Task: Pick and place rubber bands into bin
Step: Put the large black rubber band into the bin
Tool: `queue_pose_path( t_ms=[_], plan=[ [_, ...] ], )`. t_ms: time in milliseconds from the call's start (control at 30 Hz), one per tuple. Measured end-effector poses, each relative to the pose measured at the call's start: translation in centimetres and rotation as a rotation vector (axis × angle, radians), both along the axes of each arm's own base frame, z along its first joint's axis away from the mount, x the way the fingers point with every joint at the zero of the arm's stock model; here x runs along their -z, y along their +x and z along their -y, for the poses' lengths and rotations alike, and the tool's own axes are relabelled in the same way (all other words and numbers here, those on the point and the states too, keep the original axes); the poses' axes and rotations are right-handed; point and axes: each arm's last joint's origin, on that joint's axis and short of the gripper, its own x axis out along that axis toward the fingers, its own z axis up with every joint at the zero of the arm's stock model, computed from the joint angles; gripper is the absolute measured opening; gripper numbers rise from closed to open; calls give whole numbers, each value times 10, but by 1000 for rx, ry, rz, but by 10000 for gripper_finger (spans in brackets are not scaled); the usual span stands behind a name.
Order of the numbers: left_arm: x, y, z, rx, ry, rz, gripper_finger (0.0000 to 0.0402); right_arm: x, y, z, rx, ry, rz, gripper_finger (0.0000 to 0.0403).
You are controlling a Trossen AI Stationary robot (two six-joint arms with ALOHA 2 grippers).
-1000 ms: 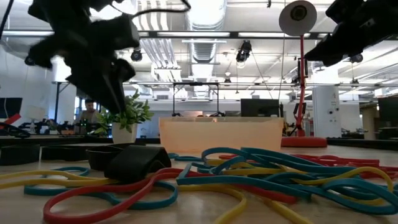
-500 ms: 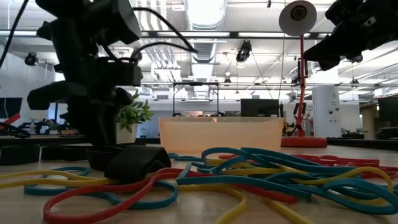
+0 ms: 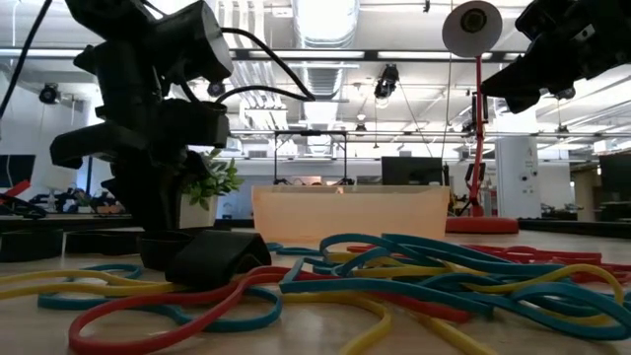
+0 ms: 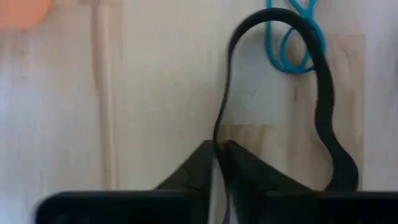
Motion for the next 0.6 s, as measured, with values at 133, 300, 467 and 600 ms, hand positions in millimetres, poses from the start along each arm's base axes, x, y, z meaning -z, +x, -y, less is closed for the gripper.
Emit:
queue_pose_path(
  t_ms=[133, 300, 467, 600],
  plan=[
    [0, 0, 0, 1, 3, 1, 3, 0, 0, 0, 1, 0, -1, 52],
    [-13, 2, -2, 16, 43, 37, 0, 1, 0, 0, 1, -1, -5, 52],
    [-52, 4, -2, 63, 68, 202, 0, 9, 0, 0, 4, 3, -28, 52],
    [-89, 2, -6, 67, 147, 350, 0, 20, -1, 0, 10, 11, -54, 52]
  ],
)
